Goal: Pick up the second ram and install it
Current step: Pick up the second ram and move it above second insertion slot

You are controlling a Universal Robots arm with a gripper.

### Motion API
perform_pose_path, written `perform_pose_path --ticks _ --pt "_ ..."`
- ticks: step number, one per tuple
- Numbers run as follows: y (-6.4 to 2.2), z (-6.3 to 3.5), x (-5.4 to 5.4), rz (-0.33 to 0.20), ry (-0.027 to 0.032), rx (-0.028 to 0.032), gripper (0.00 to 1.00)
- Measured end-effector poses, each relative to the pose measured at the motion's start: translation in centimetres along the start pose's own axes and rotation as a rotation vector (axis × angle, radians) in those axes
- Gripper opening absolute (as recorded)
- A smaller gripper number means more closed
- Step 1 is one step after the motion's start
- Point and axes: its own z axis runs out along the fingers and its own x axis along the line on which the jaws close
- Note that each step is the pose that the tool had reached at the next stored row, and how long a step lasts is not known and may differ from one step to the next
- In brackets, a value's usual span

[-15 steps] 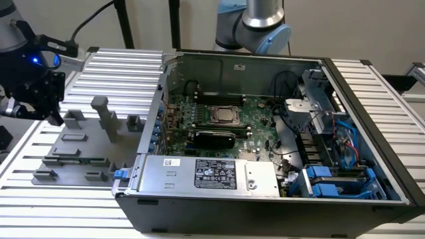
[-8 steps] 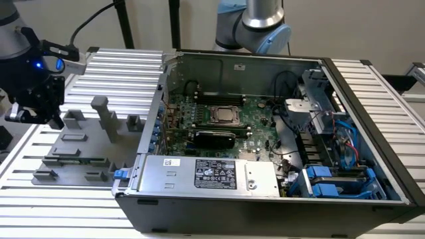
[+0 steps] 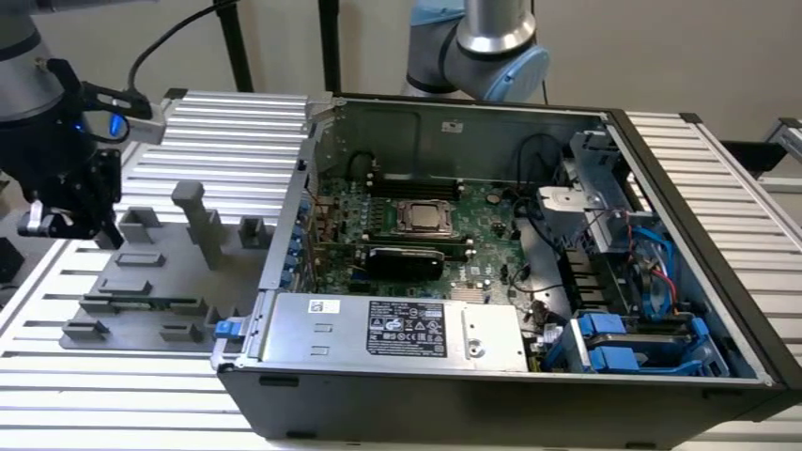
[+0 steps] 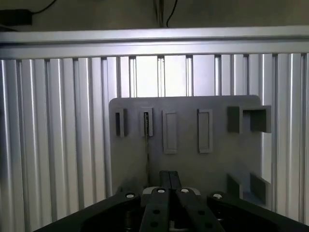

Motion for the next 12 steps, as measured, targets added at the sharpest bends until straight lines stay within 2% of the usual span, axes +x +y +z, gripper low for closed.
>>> perform_pose_path --ticks 3,7,12 --pt "-0.01 0.24 0.3 -0.009 0.0005 0.0003 0.0" --pt "-0.08 0.6 0.9 -0.014 0.0042 0.0005 0.0" --pt "-0.82 1.41 1.1 -0.017 0.0059 0.0003 0.0"
